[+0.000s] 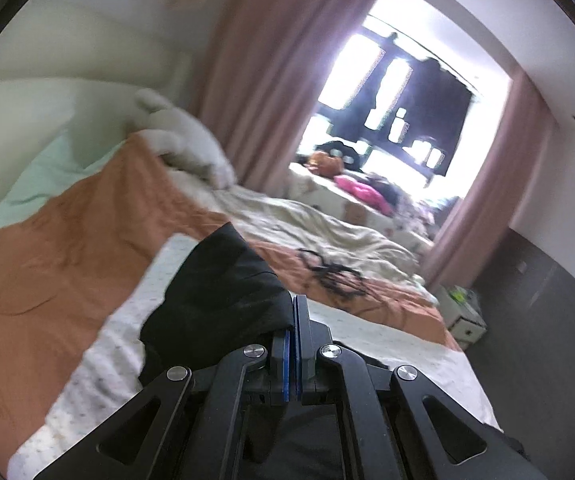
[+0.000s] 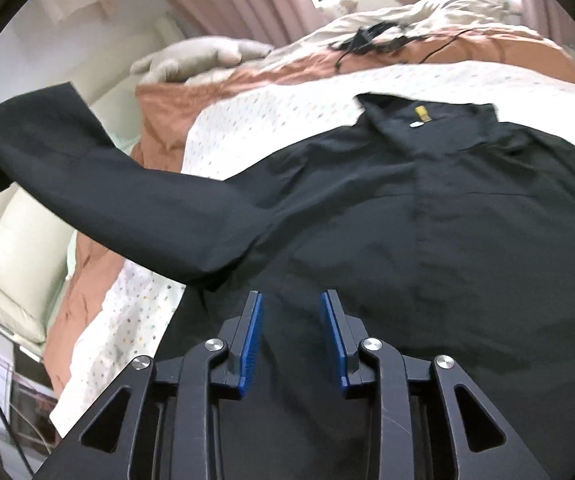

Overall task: Fold large clothes
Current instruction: 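Lift the sleeve with the left tool and fold it across the jacket body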

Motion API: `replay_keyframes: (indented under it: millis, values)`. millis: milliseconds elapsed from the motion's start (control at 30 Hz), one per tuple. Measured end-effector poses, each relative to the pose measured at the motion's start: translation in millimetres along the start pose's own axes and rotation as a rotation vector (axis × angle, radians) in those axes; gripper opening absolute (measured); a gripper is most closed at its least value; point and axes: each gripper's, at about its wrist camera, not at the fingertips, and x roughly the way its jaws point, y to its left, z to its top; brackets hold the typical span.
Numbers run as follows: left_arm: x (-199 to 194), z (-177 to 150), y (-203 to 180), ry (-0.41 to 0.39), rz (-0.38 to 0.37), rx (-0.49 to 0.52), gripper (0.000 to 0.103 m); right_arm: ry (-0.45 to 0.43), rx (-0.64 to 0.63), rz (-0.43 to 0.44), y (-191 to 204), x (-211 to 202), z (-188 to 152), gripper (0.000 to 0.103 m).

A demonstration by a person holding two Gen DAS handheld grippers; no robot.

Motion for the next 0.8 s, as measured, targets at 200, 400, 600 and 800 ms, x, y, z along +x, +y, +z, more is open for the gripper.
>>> replay_keyframes:
  millis: [200, 400, 600, 800]
  values:
    - [26.9, -10.7, -60.2, 0.046, -0.06, 0.077, 0.001, -0.057, 0.042, -0.04, -38.7, -50.6, -10.0, 0.035]
    - [58.4, -46.1, -114.2, 0.125, -0.118, 0.138, 0.001, -0.109, 0.095, -0.079, -79.9, -99.8, -27.5, 0.035]
    - [90.1, -82.0, -159.0, 0.192, -0.179, 0.171, 0.001, -0.133, 0.159, -0.116, -120.7, -126.9, -48.9, 0.035]
    - [127.4, -131.4, -203.1, 0.326, -0.243, 0.228, 0.001, -0.14, 0.205, -0.156, -154.4, -142.4, -65.6, 0.035]
